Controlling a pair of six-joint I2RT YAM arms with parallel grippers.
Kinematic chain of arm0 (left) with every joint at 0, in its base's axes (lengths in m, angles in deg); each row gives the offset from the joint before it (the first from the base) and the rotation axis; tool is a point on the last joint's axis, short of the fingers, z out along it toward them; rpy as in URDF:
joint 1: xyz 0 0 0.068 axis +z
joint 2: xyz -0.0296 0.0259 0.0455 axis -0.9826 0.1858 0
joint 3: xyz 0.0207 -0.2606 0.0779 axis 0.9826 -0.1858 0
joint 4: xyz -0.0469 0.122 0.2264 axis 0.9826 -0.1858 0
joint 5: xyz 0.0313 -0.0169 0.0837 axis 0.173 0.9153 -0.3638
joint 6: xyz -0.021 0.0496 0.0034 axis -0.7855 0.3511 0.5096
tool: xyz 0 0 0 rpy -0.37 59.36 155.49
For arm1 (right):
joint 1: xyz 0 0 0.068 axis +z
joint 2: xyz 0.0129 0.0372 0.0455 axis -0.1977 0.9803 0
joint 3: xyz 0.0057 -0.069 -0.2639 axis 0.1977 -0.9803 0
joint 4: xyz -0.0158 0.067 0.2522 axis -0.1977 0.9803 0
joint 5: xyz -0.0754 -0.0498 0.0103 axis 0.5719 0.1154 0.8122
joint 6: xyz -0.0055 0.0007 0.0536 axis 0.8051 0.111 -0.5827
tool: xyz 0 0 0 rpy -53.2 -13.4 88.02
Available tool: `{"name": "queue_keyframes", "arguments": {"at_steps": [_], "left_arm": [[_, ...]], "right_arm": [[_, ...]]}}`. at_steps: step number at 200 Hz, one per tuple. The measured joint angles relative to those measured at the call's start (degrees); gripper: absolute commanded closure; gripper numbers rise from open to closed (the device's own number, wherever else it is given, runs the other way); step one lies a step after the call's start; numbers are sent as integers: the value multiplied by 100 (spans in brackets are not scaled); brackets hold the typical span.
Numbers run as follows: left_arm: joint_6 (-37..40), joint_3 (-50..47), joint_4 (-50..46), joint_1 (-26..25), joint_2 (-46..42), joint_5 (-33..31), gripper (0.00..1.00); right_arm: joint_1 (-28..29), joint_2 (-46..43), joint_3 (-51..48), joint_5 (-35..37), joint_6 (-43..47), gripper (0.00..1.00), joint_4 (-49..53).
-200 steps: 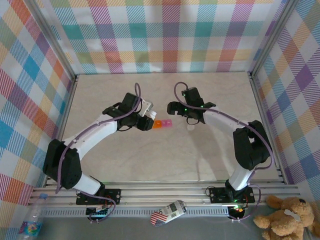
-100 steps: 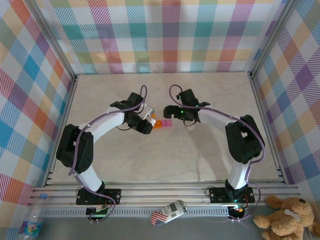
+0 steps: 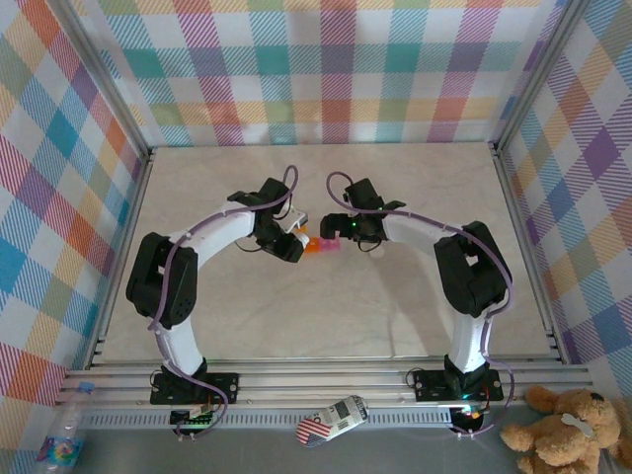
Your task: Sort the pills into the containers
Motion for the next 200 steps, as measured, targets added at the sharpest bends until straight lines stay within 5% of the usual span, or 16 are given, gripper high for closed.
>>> {"name": "queue_keyframes", "arguments": {"at_steps": [200], "left_arm": [[-24, 896, -848, 0, 603, -308, 100]], "right_arm": [[55, 321, 407, 201, -17, 3, 560]]}}
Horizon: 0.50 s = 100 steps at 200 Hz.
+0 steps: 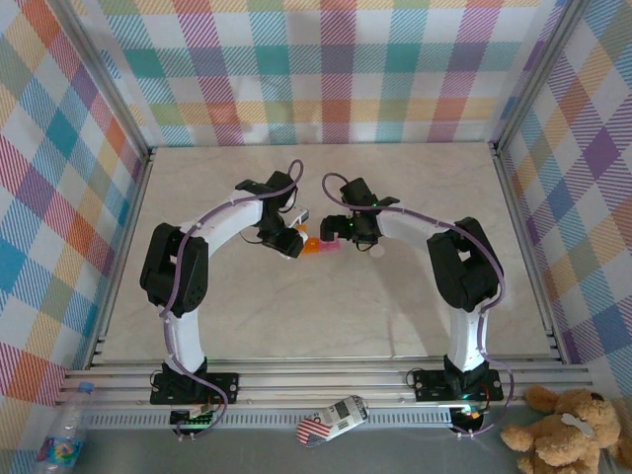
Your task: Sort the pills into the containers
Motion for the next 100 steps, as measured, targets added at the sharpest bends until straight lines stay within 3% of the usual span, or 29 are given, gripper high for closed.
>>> {"name": "queue_keyframes", "arguments": {"at_steps": [100], "left_arm": [[-17, 20, -127, 0, 28, 9, 100]], "right_arm": [[9, 0, 105, 81, 59, 2, 289]]}}
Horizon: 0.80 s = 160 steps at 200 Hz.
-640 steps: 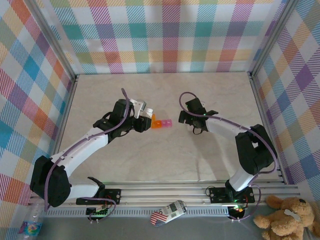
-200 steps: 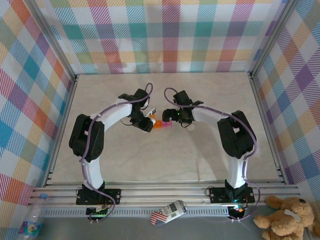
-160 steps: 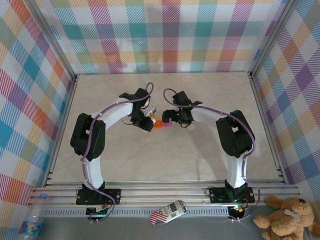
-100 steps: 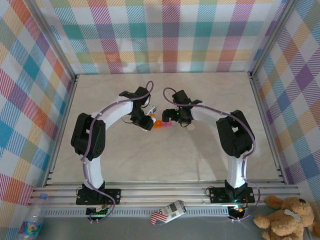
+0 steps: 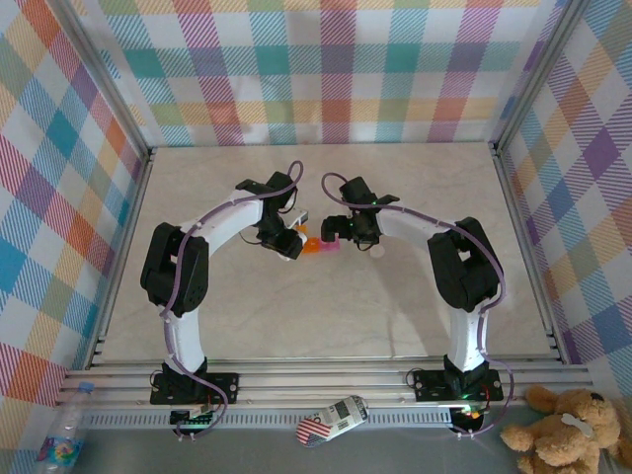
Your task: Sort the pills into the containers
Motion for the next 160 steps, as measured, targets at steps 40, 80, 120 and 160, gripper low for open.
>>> {"name": "queue_keyframes", "arguments": {"at_steps": [40, 80, 120, 160], "left_arm": [[-2, 39, 0, 0, 129, 4, 100], [0, 70, 4, 0, 162, 50, 100], [0, 74, 20, 0, 190, 116, 100], [-2, 74, 44, 0, 229, 179, 100]], "right_arm": [[0, 0, 0, 0, 0, 2, 15], [0, -24, 0, 55, 4, 2, 101], [0, -57, -2, 111, 4, 2, 131], [0, -57, -2, 111, 7, 2, 173]]}}
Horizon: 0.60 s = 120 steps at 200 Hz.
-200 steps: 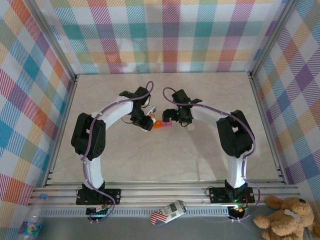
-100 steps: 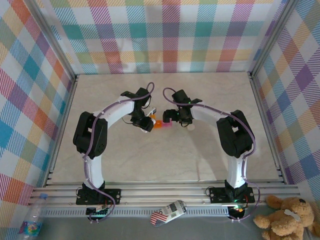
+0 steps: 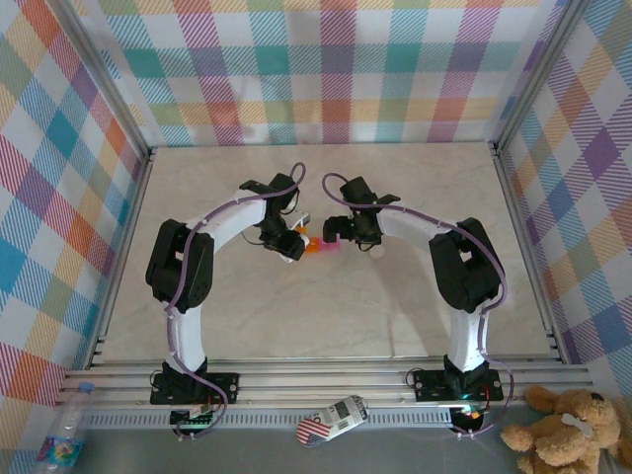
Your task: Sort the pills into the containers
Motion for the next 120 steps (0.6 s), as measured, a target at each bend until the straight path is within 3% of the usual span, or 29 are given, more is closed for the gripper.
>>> {"name": "queue_keyframes", "arguments": {"at_steps": [120], "left_arm": [[-109, 39, -219, 0, 0, -55, 100]], "right_arm": [[0, -22, 2, -31, 125, 2, 68]]}}
